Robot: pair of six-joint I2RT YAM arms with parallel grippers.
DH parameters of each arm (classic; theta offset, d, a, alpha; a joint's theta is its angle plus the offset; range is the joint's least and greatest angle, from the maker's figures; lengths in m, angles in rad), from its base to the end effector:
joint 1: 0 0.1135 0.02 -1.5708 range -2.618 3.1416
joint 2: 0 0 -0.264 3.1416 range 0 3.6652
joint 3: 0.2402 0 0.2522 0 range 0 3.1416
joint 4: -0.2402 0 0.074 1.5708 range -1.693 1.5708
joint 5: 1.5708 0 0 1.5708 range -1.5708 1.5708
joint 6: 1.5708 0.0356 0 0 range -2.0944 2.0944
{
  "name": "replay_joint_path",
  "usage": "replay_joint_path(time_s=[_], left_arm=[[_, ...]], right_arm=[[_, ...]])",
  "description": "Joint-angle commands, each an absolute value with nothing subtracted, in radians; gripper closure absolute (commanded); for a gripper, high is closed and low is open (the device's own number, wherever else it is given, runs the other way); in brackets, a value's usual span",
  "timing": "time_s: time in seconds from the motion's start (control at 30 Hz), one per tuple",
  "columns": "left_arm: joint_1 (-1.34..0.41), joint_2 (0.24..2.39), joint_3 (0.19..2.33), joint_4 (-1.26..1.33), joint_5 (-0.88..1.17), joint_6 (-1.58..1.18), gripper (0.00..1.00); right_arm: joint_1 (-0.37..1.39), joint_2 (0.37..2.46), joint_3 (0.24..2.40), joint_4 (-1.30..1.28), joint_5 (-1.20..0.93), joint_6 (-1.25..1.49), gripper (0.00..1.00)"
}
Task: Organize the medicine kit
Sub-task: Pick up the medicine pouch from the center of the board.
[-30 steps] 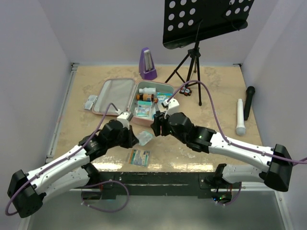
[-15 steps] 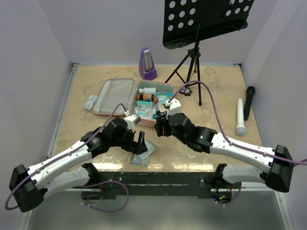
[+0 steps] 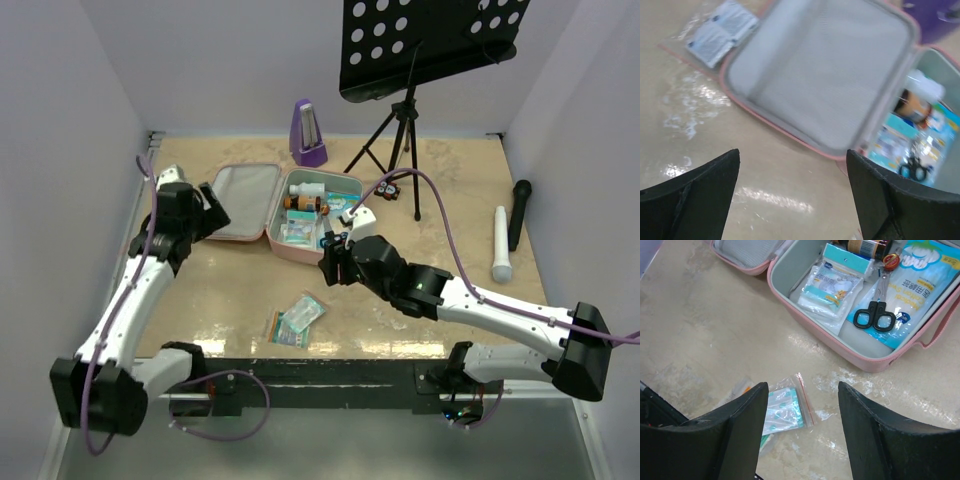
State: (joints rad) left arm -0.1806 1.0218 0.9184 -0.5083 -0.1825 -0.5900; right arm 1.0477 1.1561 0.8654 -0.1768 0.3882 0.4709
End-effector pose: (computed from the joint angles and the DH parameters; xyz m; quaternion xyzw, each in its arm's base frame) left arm 0.2189 -0.0334 0.3105 -0.2208 0.8565 -0.0978 0.4562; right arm 0.1421 0.2194 0.2942 -0.1408 0.8299 0.2349 0.4861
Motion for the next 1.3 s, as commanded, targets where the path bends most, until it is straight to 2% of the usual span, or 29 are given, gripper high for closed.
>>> replay_joint_path(time_s=[0.0, 0.13, 0.37, 0.83, 1.1, 1.27], left_arm=[[-0.003, 1.161, 0.876, -0.388, -0.179, -0.655, 0.11], [0.09, 1.307, 0.906, -0.319, -0.19, -0.67, 0.15], [0.129, 1.494, 0.998, -0.215, -0.259, -0.654, 0.15], [0.146, 1.838, 1.227, -0.282, -0.382, -0.595, 0.15], [0.164, 1.901, 1.223, -0.318, -0.391, -0.594, 0.36], [0.193, 1.884, 1.154, -0.285, -0.35, -0.591, 0.57]], right_arm=[[1.045, 1.137, 0.874, -0.107, 0.336, 0.462, 0.38], [1.045, 1.138, 0.858, -0.087, 0.316, 0.457, 0.38], [1.045, 1.141, 0.824, -0.037, 0.249, 0.469, 0.38], [1.045, 1.135, 0.831, -0.077, 0.249, 0.474, 0.38], [1.045, 1.163, 0.854, -0.084, 0.259, 0.472, 0.39], [1.045, 1.158, 0.865, -0.1, 0.259, 0.469, 0.39]])
